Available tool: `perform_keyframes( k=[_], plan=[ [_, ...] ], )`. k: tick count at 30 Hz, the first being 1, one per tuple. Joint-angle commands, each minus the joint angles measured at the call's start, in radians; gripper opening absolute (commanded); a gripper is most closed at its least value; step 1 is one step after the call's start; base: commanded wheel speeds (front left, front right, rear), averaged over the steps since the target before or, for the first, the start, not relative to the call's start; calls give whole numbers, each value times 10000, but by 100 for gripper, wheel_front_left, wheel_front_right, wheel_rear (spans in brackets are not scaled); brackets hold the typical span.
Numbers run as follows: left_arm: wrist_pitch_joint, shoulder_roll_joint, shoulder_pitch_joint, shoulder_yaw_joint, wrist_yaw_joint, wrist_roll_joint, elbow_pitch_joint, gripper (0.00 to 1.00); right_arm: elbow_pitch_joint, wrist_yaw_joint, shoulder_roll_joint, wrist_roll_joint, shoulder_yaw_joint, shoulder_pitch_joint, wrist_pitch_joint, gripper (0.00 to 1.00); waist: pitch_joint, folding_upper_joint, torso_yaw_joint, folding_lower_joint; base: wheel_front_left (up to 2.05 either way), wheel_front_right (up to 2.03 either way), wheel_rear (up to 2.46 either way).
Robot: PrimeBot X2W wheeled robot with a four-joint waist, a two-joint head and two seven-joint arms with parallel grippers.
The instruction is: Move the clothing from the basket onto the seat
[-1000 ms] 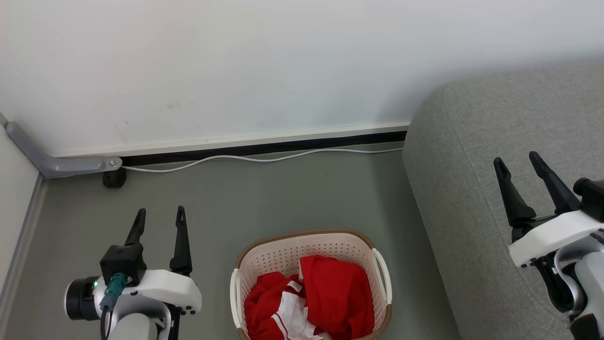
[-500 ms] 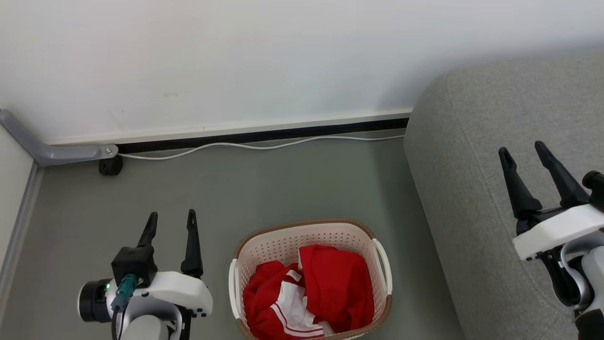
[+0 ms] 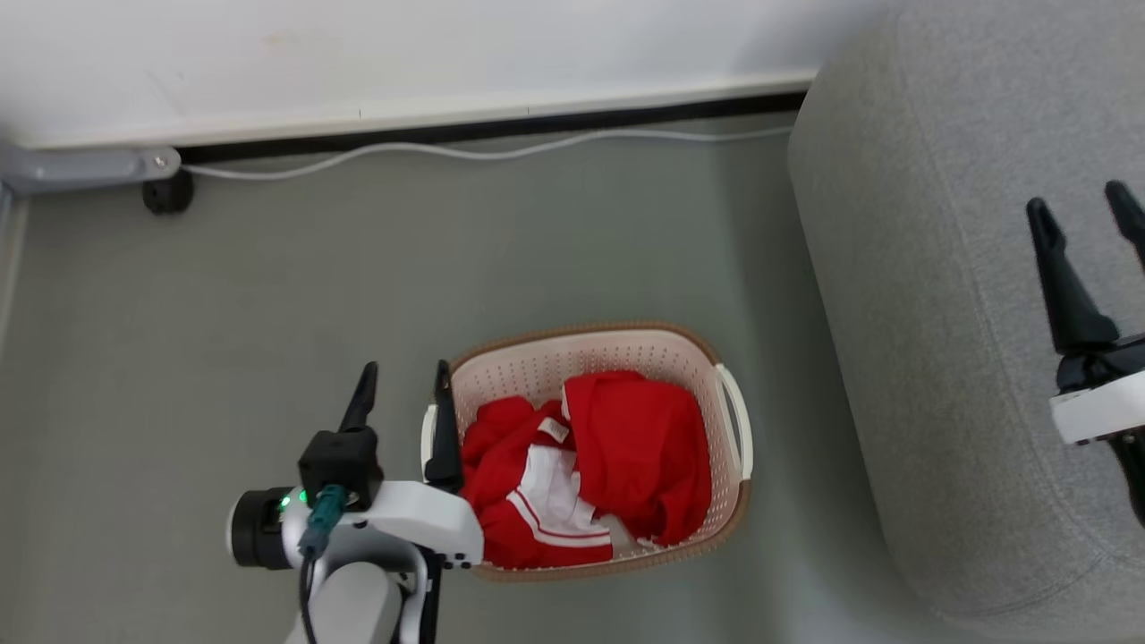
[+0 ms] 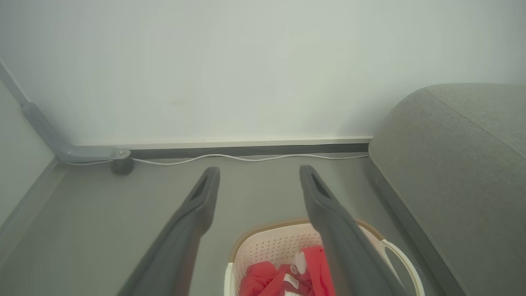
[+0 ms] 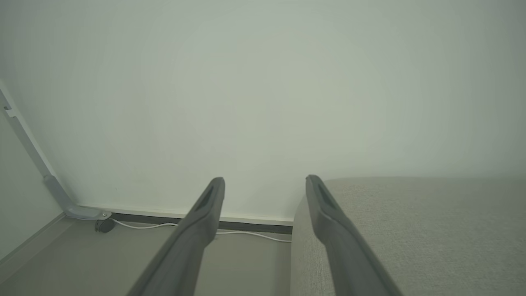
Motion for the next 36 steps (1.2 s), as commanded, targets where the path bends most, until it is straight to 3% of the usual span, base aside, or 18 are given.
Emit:
perform_keyframes(
  k=[1, 10, 16, 27, 36],
  plan=[
    [-103, 82, -467, -16, 232, -186, -283, 100, -449, 42, -425, 109, -38, -87, -134, 100, 653, 0, -9, 0, 0, 0, 0],
    [-103, 82, -1388, -1998, 1203, -1283, -208, 100, -1742, 42, -1115, 498, -470, -408, -134, 100, 2422, 0, -108, 0, 0, 0, 0],
    [-103, 82, -2389, -3040, 1569, -1873, -38, 100, -2543, 42, -1413, 728, -589, -641, -134, 100, 3634, 0, -134, 0, 0, 0, 0],
    [-103, 82, -4239, -4966, 1692, -2989, 1224, 100, -3397, 42, -1658, 853, -457, -1136, -134, 100, 5270, 0, -373, 0, 0, 0, 0],
    [-103, 82, -5386, -5888, 1582, -4272, 2516, 100, -3893, 42, -1761, 820, -228, -1488, -134, 100, 5988, 0, -692, 0, 0, 0, 0]
  ],
)
